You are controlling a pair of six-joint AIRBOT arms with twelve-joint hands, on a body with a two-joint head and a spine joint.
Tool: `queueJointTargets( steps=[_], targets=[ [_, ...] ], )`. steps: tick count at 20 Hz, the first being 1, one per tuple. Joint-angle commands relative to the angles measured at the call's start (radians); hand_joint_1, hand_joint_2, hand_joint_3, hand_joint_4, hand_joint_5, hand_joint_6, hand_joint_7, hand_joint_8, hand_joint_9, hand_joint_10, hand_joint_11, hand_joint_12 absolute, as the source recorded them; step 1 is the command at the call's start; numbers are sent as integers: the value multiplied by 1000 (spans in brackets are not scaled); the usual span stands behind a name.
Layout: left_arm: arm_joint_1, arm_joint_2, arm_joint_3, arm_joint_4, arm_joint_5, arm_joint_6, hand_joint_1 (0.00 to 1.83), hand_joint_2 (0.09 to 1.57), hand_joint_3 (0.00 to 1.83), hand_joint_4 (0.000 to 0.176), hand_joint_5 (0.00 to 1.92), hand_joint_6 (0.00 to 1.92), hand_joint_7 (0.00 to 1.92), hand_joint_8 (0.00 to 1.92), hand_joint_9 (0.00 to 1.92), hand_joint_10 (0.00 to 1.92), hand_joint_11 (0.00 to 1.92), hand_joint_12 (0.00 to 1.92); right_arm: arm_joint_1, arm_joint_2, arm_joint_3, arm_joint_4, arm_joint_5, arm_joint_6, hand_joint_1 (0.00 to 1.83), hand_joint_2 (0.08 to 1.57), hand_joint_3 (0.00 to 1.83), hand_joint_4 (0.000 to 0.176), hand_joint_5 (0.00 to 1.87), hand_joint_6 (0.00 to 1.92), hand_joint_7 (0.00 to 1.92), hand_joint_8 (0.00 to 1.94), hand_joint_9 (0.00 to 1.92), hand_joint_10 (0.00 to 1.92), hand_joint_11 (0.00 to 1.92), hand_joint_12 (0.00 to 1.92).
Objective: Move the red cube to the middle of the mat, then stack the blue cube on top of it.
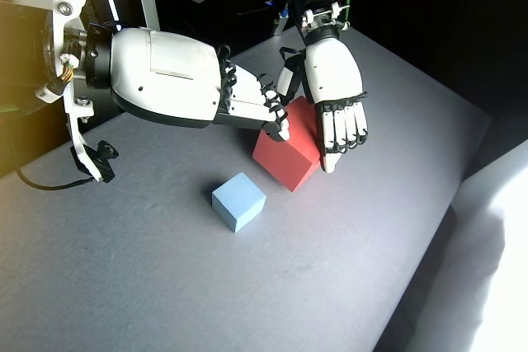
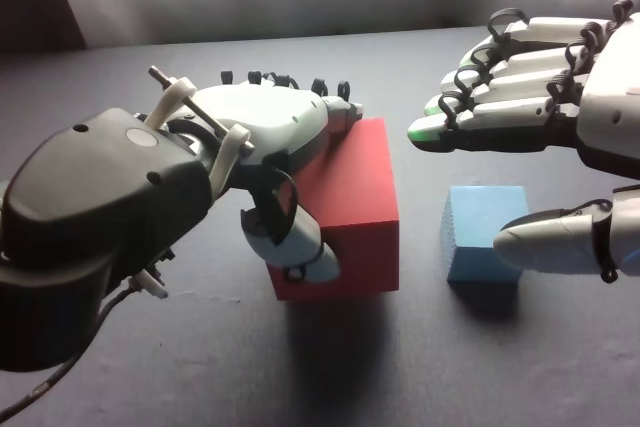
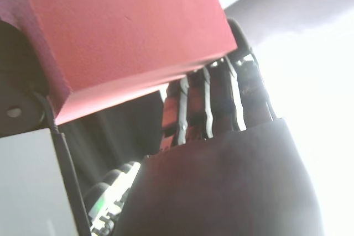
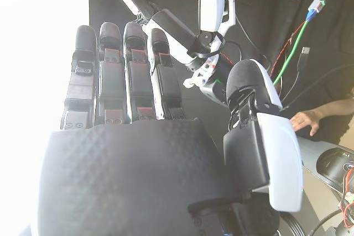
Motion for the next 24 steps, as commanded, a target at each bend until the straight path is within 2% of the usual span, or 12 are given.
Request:
queueJointTargets(
  steps=[1,4,5,7,11,13,14,15,16,18,20,24],
  targets=[
    [-2,6,0,62,-39,-9,1221,1134,0,0,586,11,245,964,175,1150,0,1403,13,10,-5,37,94,-5,0,1293,0,0,282,0,293,1,264,2,0,578],
    [5,6,3,73,-39,-16,1215,1138,2,0,577,8,234,942,169,1103,0,1350,1,11,-26,180,80,-120,0,1290,0,0,292,9,302,11,273,10,0,560],
    [6,7,4,74,-39,-16,1230,1124,0,0,603,20,251,952,184,1109,0,1385,0,11,-29,194,77,-130,0,1293,0,0,267,5,273,7,237,6,0,488],
    [8,7,4,76,-39,-17,1200,1141,1,0,573,6,214,985,162,1115,0,1339,-2,15,-30,195,75,-131,0,1286,0,0,294,6,316,10,286,16,0,638],
    [9,8,5,76,-39,-19,1208,1135,1,0,597,25,172,1097,128,1226,0,1382,-4,18,-37,234,65,-158,0,1292,1,0,287,5,305,6,273,9,0,592],
    [10,8,5,76,-39,-20,1182,1145,1,0,571,20,220,999,151,1144,0,1349,-8,19,-45,290,57,-214,0,1298,1,0,293,2,317,3,290,7,0,621],
    [10,8,5,76,-39,-20,1182,1141,0,0,549,10,228,926,154,1093,0,1318,-10,19,-47,308,56,-229,0,1295,0,0,301,5,318,3,289,6,0,619],
    [11,8,5,76,-39,-20,1149,1137,0,0,466,8,314,627,175,924,0,1202,-11,20,-48,315,56,-236,0,1294,0,0,312,9,327,6,295,8,0,620],
    [11,8,5,76,-39,-20,1065,1125,0,0,359,1,365,318,201,668,0,1002,-12,20,-49,322,56,-241,0,1298,0,0,330,10,344,8,306,9,0,658],
    [12,7,6,75,-39,-21,966,1064,0,0,247,0,358,35,267,252,0,771,-18,21,-53,364,57,-283,0,1301,2,0,336,6,347,3,310,6,0,687],
    [12,5,5,74,-43,-21,893,1017,0,0,167,0,262,1,256,55,0,580,-30,25,-55,383,70,-295,0,1303,1,0,298,0,327,0,303,2,0,662],
    [17,-2,9,73,-44,-22,760,983,0,0,77,5,171,5,213,4,0,454,-95,42,-51,411,114,-295,0,1303,0,0,314,1,344,1,309,1,0,664]
  ],
)
